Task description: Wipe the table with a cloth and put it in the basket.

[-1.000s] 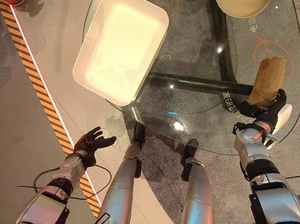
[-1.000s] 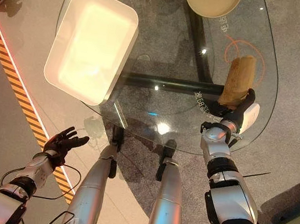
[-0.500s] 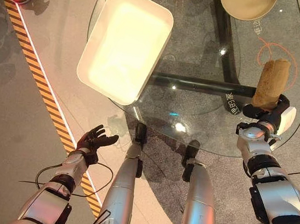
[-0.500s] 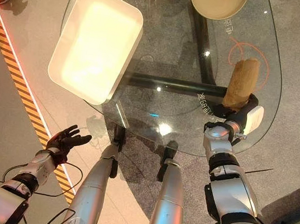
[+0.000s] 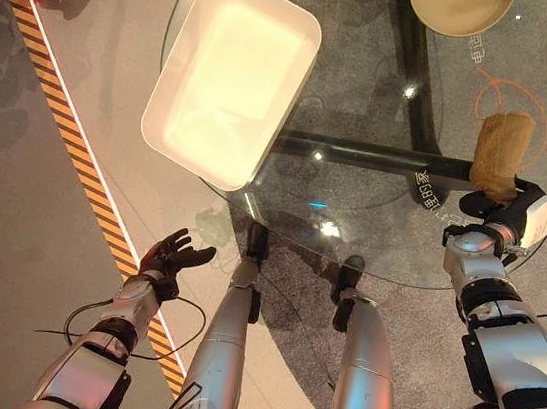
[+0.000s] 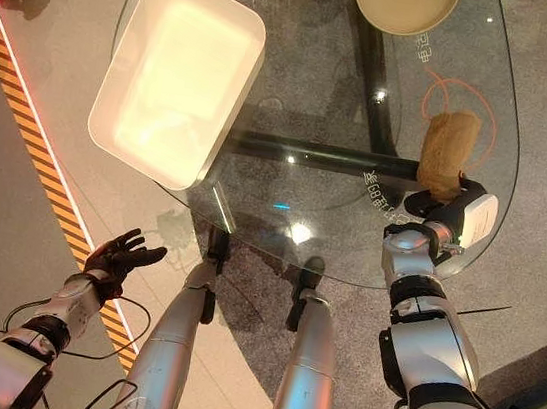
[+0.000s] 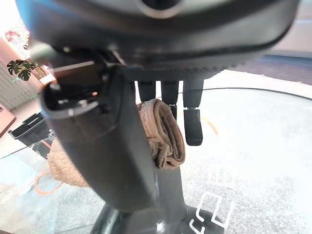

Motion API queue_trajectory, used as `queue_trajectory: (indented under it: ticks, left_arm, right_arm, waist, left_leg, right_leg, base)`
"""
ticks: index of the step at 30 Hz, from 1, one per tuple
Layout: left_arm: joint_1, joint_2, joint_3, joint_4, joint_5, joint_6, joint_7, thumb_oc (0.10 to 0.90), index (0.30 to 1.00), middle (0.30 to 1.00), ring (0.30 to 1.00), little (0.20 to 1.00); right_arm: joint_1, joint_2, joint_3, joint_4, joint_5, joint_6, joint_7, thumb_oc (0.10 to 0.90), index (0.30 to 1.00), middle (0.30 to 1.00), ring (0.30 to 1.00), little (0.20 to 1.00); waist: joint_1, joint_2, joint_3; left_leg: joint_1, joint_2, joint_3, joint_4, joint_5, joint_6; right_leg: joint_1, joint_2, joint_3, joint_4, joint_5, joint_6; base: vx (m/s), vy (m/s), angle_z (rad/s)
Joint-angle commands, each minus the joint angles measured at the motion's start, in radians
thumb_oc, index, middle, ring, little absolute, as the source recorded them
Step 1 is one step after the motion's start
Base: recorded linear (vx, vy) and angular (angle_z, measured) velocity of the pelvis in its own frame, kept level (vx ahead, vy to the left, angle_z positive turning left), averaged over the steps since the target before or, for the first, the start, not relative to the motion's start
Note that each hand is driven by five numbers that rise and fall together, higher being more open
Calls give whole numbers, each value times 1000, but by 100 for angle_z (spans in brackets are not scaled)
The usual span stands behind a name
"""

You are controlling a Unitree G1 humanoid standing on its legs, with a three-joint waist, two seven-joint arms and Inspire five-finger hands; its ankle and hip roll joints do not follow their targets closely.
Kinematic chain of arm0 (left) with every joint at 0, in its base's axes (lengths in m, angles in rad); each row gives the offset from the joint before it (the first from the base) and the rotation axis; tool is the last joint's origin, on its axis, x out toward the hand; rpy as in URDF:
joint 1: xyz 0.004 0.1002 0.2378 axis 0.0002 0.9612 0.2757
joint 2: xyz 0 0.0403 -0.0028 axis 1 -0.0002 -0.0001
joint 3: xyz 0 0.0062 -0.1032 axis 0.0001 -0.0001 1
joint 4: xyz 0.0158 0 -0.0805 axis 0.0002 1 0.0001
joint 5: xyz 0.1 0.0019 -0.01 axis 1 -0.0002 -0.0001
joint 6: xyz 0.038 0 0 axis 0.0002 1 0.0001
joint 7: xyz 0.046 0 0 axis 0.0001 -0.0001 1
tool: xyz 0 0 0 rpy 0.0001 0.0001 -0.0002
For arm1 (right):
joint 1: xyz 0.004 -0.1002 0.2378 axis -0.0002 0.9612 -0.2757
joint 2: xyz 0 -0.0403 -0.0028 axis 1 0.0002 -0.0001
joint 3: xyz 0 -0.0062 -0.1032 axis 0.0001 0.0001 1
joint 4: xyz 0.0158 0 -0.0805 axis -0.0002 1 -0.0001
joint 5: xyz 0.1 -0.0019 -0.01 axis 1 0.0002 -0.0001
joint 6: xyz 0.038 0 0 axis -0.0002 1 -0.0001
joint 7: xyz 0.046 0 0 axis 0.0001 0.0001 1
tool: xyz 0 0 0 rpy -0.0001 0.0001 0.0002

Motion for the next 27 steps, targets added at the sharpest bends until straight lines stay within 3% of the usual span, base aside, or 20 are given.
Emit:
queue_trajectory:
  ticks: [1,9,15,27]
  left_arm:
    - [-5,14,7,37,20,-21,5,800,900,900,900,900]
    - [-2,13,-3,18,17,-15,14,800,900,900,900,900]
    - [7,7,-8,2,16,-18,20,800,900,900,900,900]
    - [26,-10,-14,-36,23,-20,30,800,900,900,900,900]
  right_arm:
    - [-21,-77,35,10,-48,-38,-11,100,300,300,300,200]
    - [-49,-79,85,-50,-131,-53,24,100,300,300,300,200]
    - [-89,-69,169,-144,-260,-24,41,100,300,300,300,200]
    - [-156,-51,364,-344,-454,108,141,100,300,300,300,200]
  waist:
    - [-9,26,-20]
    - [-8,26,-20]
    - [-4,26,-20]
    - [10,32,-20]
  left_leg:
    - [-12,-67,35,142,-175,60]
    - [-8,-71,35,126,-167,59]
    - [-5,-75,34,119,-162,58]
    - [6,-89,34,101,-149,60]
  right_leg:
    - [11,50,-10,-145,99,16]
    - [15,52,-12,-159,107,19]
    - [18,50,-16,-167,108,18]
    - [31,47,-26,-180,104,9]
  base:
    - [0,0,0]
    - [0,0,0]
    - [0,0,0]
    - [0,0,0]
